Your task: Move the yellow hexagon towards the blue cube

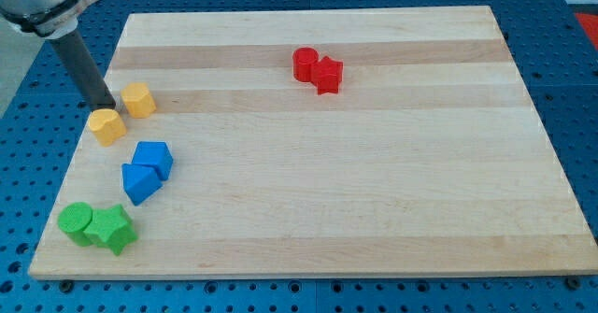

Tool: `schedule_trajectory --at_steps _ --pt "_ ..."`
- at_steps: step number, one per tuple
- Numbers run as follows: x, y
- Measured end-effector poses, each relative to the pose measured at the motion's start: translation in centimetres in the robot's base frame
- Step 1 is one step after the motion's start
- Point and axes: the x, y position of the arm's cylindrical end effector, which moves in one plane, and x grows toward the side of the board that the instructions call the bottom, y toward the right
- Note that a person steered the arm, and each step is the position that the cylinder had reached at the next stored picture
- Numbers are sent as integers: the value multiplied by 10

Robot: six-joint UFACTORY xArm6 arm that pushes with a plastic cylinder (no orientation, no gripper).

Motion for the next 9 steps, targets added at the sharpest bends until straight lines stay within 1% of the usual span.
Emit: schedule_trajectory --at_steps 2,3,4,5,6,9 --pt "-31 4" --pt "-42 15" --pt "-31 27" --pt "-10 30" --pt "-1 36" --pt "-1 49"
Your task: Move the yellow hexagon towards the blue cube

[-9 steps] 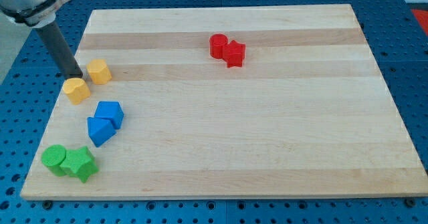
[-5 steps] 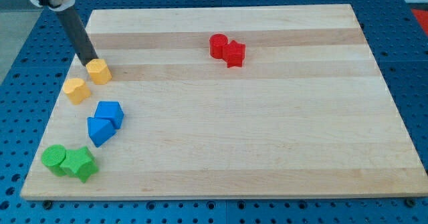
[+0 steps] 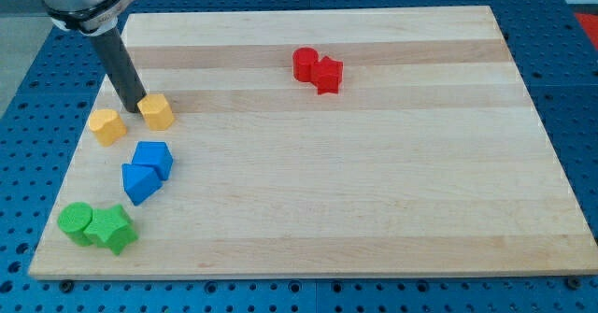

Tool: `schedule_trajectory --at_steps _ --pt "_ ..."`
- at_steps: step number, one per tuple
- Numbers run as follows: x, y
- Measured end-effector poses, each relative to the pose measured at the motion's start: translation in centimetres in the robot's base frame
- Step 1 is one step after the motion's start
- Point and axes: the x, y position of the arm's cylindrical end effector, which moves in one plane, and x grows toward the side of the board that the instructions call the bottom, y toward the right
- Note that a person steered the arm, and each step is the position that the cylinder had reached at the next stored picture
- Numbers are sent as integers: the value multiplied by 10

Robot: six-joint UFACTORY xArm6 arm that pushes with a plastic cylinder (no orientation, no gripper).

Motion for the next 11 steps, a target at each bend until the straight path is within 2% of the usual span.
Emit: schedule_trajectory --at_steps 2,4,10,11 --pt "-25 17" --pt "-9 46" --pt "2 34" --pt "-11 19"
